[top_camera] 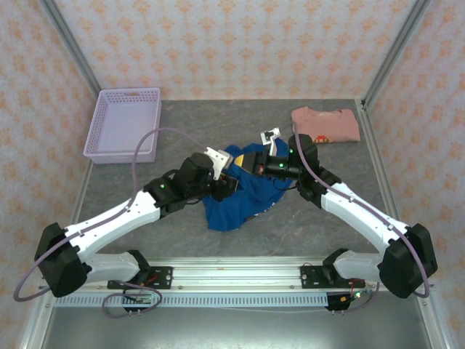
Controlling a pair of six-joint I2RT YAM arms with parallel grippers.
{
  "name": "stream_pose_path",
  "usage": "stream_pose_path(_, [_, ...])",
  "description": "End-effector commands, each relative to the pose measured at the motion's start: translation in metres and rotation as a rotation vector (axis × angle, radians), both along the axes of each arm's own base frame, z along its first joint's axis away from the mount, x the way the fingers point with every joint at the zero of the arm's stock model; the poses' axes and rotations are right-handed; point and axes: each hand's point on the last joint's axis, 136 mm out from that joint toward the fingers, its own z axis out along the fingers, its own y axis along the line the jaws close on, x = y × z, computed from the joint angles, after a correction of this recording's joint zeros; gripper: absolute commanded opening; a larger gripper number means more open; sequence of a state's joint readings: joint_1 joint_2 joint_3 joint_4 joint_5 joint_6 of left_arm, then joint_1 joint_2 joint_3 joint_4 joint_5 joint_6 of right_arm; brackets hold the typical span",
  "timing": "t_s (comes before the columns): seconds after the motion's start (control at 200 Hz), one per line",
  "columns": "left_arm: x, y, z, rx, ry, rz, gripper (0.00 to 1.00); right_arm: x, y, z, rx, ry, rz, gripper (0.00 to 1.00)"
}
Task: Fold the inside-out t-shirt
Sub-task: Adjust the T-shirt at the center of the table.
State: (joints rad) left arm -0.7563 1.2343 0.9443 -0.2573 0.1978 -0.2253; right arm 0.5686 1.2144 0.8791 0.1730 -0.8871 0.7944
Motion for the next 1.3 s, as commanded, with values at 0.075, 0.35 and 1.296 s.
stream_pose_path(0.075, [0.019, -0.014, 0.021, -0.051, -0.056, -0.027, 0.23, 0.0, -0.003, 0.021, 0.042, -0.05, -0.011, 0.0])
stream_pose_path(0.35, [-0.039, -0.014, 0.056, -0.325, -0.07, -0.265, 0.0, 0.032, -0.04, 0.012, -0.044, -0.014, -0.223, 0.0])
stream_pose_path(1.296, [-0.042, 0.008, 0.066, -0.425, -0.015, -0.204, 0.0, -0.026, -0.028, -0.032, -0.44, -0.219, -0.036, 0.52])
